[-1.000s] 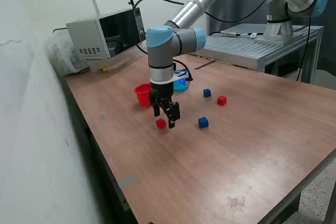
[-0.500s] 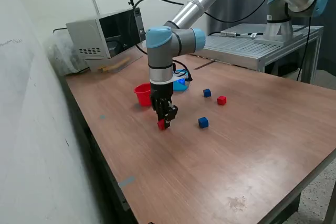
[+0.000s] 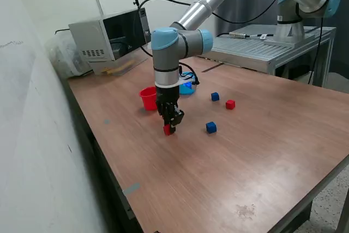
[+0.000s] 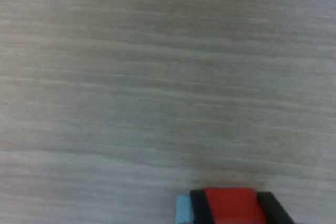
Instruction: Place red objects in the red bin, and blue objects in the blue bin.
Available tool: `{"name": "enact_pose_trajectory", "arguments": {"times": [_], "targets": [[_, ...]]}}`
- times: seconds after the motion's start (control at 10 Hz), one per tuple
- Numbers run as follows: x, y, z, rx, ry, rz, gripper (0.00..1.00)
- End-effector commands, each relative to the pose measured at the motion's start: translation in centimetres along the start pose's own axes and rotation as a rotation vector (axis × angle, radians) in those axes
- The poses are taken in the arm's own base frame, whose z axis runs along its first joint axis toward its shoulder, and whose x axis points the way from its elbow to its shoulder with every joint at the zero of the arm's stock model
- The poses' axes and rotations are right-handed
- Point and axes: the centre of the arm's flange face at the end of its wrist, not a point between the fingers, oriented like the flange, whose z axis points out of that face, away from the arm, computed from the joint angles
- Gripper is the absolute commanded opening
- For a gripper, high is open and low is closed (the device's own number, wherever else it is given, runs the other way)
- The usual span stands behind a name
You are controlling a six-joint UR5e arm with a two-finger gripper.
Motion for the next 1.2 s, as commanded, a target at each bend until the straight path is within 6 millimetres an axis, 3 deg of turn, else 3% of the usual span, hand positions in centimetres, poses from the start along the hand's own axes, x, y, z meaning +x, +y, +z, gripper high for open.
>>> {"name": "enact_pose_trajectory", "arguments": {"times": [0.0, 0.1, 0.4, 0.8, 1.1], "targets": [[-1.1, 0.6, -5.3, -0.055, -0.002, 0.011, 0.0], [-3.0, 0.6, -9.8, -0.093, -0.008, 0.032, 0.0], [-7.3, -0.8, -16.0, -0.13, -0.026, 0.066, 0.0], [-14.7, -3.6, -14.7, -0.046, -0.041, 0.152, 0.0], [-16.9, -5.4, -14.3, 0.006, -0.047, 0.177, 0.0]]}}
